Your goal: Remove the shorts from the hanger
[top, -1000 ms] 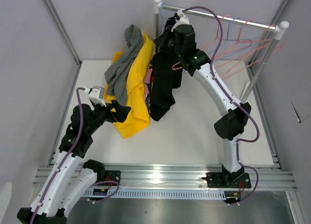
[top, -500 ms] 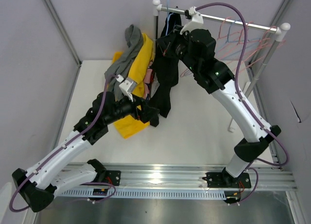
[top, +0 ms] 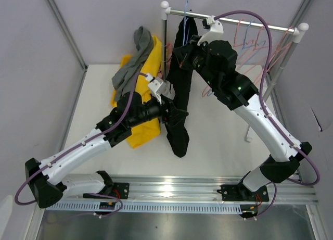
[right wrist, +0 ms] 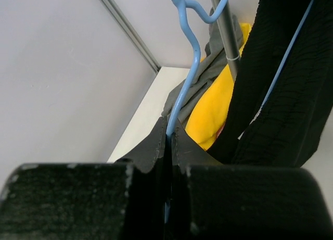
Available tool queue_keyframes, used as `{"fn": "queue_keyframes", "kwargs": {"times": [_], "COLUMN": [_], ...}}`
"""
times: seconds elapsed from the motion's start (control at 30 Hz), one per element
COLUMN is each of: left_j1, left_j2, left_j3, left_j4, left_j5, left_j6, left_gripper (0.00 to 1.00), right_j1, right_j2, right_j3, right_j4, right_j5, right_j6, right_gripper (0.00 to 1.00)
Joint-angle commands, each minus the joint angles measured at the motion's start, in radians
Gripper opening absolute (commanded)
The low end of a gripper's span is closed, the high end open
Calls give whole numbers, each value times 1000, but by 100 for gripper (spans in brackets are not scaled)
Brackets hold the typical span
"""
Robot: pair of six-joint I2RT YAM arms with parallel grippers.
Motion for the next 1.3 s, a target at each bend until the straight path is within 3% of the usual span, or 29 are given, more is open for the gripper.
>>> {"fn": "queue_keyframes", "kwargs": {"times": [0.0, 0.1, 0.2, 0.23, 0.27, 0.5, 0.73, 0.83, 1.03, 1.1, 1.27], "left_j1": [-60, -86, -90, -90, -90, -150, -440, -477, -477, -483, -624], "left_j2": [-2, 11, 28, 33, 38, -48, -225, -255, -200, -132, 22], "left_j3": [-16, -36, -33, -24, -18, -90, -378, -481, -379, -313, -311], "left_j4": [41, 41, 41, 36, 27, 12, 41, 41, 27, 26, 85], "left_j5": [-28, -74, -141, -161, -180, -246, -399, -459, -544, -490, -534], "left_j6": [13, 21, 18, 14, 13, 20, -91, -135, -27, 25, 31], "left_gripper": [75, 66, 29, 3, 0, 0, 0, 0, 0, 0, 0], "right_j1": [7, 7, 7, 7, 7, 6, -31, -33, 1, 10, -13], "right_j2": [-73, -71, -77, -79, -81, -74, -12, -10, -82, -100, -56], "right_j3": [27, 41, 46, 44, 46, 78, 210, 236, 164, 150, 283], "right_j4": [143, 137, 132, 132, 130, 118, 39, 11, 8, 6, -70], "right_j5": [45, 46, 50, 51, 53, 80, 85, 85, 91, 118, 143], "right_j6": [-49, -52, -49, -49, -50, -82, -106, -99, -63, -76, -90], "right_gripper": [0, 0, 0, 0, 0, 0, 0, 0, 0, 0, 0]}}
